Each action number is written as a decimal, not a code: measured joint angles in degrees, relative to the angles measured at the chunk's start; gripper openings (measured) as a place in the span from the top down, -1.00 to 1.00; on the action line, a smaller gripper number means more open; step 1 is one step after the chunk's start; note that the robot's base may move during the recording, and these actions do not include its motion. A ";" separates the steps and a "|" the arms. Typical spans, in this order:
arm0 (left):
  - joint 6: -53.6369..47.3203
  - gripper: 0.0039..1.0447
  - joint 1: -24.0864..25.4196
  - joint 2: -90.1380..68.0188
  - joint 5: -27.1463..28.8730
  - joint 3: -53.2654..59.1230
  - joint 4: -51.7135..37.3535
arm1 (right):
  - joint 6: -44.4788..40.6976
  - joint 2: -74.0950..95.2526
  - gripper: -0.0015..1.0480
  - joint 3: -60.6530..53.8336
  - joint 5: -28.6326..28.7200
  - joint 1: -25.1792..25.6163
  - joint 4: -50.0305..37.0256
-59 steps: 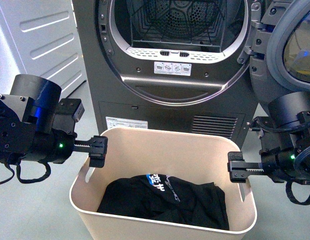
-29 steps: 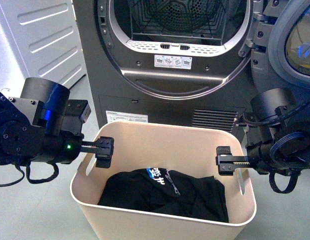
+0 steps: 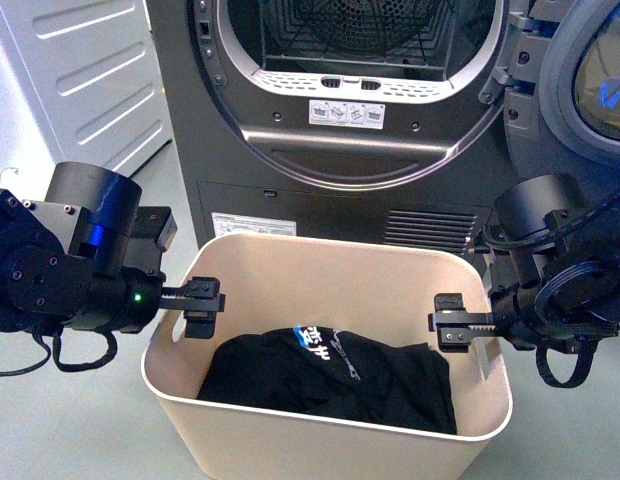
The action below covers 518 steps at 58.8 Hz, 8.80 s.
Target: Move hamper under clothes hanger
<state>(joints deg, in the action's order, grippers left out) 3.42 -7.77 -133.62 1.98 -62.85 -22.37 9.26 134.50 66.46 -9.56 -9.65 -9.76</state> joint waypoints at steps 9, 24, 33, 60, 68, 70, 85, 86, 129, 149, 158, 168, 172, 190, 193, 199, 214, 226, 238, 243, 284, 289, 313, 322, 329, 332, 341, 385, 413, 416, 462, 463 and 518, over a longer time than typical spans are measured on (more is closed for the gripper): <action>0.87 -0.13 -0.11 0.00 0.42 -0.26 1.05 | 0.09 -0.02 -0.14 0.02 -0.31 0.09 0.76; 1.03 0.80 0.15 0.00 -0.13 -0.63 1.79 | 0.11 -0.02 0.77 0.02 0.24 0.02 0.90; 1.11 0.93 0.33 0.00 -0.77 -0.94 1.79 | 1.20 -0.02 0.94 0.07 0.63 -0.02 0.90; 1.62 0.93 0.55 1.70 -0.96 -0.94 3.87 | 1.73 -3.13 0.94 -0.52 1.70 0.48 2.84; 1.81 0.93 0.33 4.96 -0.92 -1.44 5.18 | 1.46 -6.69 0.94 -1.16 2.08 1.11 3.26; 1.79 0.93 0.13 5.03 -0.52 -2.45 4.85 | 1.44 -7.26 0.94 -1.16 2.14 1.22 2.99; 1.79 0.93 -0.24 5.03 0.46 -3.17 4.74 | 1.09 -7.63 0.94 -1.42 2.19 1.40 1.70; 1.79 0.93 -0.26 5.03 0.48 -3.17 4.74 | 1.09 -7.65 0.94 -1.49 2.21 1.40 1.70; 1.79 0.93 0.83 5.03 1.11 -3.15 4.74 | 1.09 -7.65 0.94 -1.70 3.69 0.28 1.70; 1.77 0.93 -0.57 5.05 0.37 -3.28 4.72 | 1.09 -7.67 0.94 -1.70 2.21 1.66 1.64; 1.81 0.93 -1.03 5.05 -0.11 -3.28 4.72 | 1.07 -7.76 0.94 -1.70 2.08 2.23 1.64; 1.81 0.93 -0.20 5.05 0.76 -3.28 4.74 | 1.07 -7.82 0.94 -1.77 2.54 1.36 1.66; 1.81 0.93 -0.17 5.05 0.76 -3.26 4.74 | 1.07 -7.82 0.94 -1.77 2.58 1.36 1.66; 1.81 0.93 -0.28 5.05 0.59 -3.28 4.74 | 1.07 -7.85 0.94 -1.77 2.40 1.49 1.66; 1.84 0.93 -0.28 5.05 0.52 -3.26 4.74 | 1.07 -7.85 0.94 -1.77 2.32 1.49 1.66; 1.81 0.93 -0.28 5.05 0.59 -3.28 4.74 | 1.07 -7.85 0.94 -1.77 2.36 1.49 1.66; 1.81 0.93 -0.26 5.05 0.70 -3.28 4.74 | 1.07 -7.85 0.94 -1.77 2.38 1.46 1.66; 1.81 0.93 -0.31 5.05 0.55 -3.28 4.74 | 1.07 -7.87 0.94 -1.77 2.29 1.49 1.66; 1.77 0.93 -0.44 5.05 0.63 -3.30 4.74 | 1.07 -7.87 0.94 -1.86 2.36 1.60 1.66; 1.79 0.93 -1.84 5.05 -0.83 -3.32 4.74 | 1.07 -7.87 0.94 -1.92 1.33 3.08 1.66; 1.92 0.93 -0.59 5.03 0.39 -3.28 4.74 | 0.92 -7.87 0.94 -1.92 2.25 1.70 1.66; 3.43 0.93 -0.79 4.70 3.91 -3.23 3.13 | 0.92 -7.87 0.94 -1.92 2.27 1.68 1.66; 8.76 0.93 -3.45 -7.74 11.67 -16.00 8.48 | 11.72 -4.68 0.94 -1.75 0.68 0.94 -3.65; 9.77 0.93 -4.52 -9.66 11.89 -18.82 8.72 | 13.44 -1.79 0.94 -0.98 0.33 1.25 -3.69; 10.73 0.93 -5.18 -10.10 11.98 -18.97 8.07 | 14.16 0.09 0.94 0.28 0.13 1.55 -3.74; 10.91 0.93 -5.33 -10.12 11.96 -18.88 7.76 | 14.32 0.72 0.94 0.76 0.11 1.66 -3.74; 11.19 0.92 -5.75 -10.01 11.32 -17.38 6.62 | 15.30 3.04 0.94 2.86 -0.52 1.88 -3.91; 18.01 -0.20 -6.29 -10.12 7.96 -11.91 4.52 | 17.99 5.51 0.08 3.87 0.57 2.12 -4.92; 12.55 -0.88 -7.76 6.03 8.61 -11.67 1.90 | 15.30 -10.25 -0.85 2.69 -1.16 1.95 -4.66; 11.47 -0.88 -8.13 8.74 9.18 -11.39 1.03 | 14.53 -12.96 -0.85 2.36 -1.79 1.79 -4.66; -2.45 -0.01 -12.13 46.51 17.59 17.29 -20.65 | -7.89 -45.59 -0.08 -21.16 -3.50 -3.96 -35.19; -2.45 0.02 -11.74 47.01 17.49 18.21 -20.96 | -8.00 -46.05 -0.04 -22.05 -3.37 -3.67 -35.54; -3.02 0.94 5.40 84.08 -1.03 57.11 -20.83 | -9.22 -81.77 0.96 -60.39 9.22 9.53 -36.13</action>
<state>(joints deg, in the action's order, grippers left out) 0.40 -2.37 -49.54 0.95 -5.74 -43.20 0.03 52.73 6.07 -0.34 -0.12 -45.89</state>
